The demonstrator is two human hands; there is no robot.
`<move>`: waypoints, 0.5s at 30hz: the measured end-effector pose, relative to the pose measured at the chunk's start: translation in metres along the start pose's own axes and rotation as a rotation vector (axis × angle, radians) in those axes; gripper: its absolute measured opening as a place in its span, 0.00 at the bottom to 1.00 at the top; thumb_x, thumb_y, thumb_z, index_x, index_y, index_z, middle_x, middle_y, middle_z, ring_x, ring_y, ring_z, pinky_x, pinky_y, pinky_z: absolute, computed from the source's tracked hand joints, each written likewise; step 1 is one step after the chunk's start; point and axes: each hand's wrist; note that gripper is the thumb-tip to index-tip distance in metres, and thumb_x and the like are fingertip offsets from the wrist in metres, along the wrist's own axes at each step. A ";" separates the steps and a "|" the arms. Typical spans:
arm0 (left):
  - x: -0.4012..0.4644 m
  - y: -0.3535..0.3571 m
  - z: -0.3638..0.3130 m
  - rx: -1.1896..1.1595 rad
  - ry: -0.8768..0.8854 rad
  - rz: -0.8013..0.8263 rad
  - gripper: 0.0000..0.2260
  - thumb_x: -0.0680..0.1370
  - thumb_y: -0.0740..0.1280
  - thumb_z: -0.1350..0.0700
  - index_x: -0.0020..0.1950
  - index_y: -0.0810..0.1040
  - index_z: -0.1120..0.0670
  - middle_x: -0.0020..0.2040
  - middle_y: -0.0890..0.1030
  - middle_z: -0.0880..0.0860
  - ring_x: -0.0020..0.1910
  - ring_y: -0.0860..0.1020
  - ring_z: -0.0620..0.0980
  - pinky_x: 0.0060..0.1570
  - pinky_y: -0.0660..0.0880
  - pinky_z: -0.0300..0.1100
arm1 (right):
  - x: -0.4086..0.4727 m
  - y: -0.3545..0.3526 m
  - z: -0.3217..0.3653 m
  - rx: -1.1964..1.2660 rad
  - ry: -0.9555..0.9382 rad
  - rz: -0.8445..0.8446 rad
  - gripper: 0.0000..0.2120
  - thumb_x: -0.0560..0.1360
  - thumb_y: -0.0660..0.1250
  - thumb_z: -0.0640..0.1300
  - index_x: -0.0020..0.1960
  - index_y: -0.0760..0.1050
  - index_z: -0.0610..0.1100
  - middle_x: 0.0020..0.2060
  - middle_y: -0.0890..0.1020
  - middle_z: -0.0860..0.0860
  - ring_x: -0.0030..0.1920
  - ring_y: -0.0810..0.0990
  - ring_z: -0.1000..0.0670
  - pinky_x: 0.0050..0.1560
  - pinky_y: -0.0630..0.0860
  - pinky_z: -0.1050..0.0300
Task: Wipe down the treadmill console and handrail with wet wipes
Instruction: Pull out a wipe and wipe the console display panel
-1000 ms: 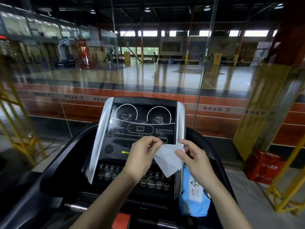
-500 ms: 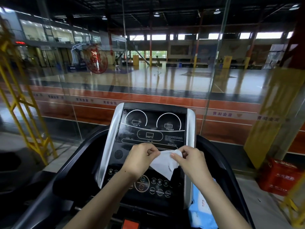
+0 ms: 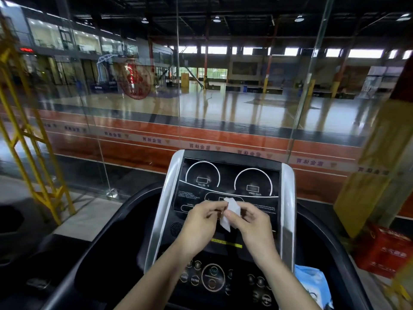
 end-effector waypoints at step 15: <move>0.067 -0.116 0.072 0.578 0.357 -0.186 0.19 0.79 0.64 0.63 0.67 0.80 0.48 0.64 0.79 0.41 0.61 0.76 0.42 0.60 0.75 0.41 | 0.096 0.092 -0.007 -0.243 -0.117 -0.120 0.09 0.78 0.72 0.39 0.50 0.85 0.53 0.41 0.87 0.55 0.42 0.85 0.53 0.42 0.78 0.62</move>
Point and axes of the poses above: each hand's wrist, its own x-axis towards the middle knuckle, its own y-axis out of the palm, z = x × y
